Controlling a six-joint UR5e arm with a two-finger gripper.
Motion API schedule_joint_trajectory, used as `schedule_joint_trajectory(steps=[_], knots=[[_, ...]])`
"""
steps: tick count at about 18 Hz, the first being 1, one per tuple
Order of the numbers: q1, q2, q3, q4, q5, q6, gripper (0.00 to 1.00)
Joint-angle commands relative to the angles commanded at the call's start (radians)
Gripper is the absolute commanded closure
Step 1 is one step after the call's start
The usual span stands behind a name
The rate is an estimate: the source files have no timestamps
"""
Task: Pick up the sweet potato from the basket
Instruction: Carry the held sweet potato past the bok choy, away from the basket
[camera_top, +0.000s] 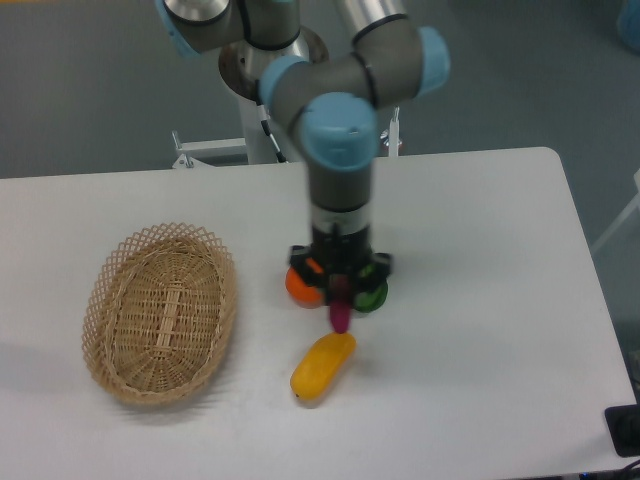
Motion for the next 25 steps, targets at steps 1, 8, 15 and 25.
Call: schedule_joint_trajectory(steps=[1, 8, 15, 25], knots=[[0.014, -0.003, 0.015, -0.020, -0.002, 0.017, 0.91], [0.077, -0.077, 0.130, -0.061, 0.006, 0.094, 0.91], [0.175, -0.098, 0.140, -0.058, 0.017, 0.279, 0.90], [0.255, -0.183, 0.253, -0.098, 0.032, 0.594, 0.88]])
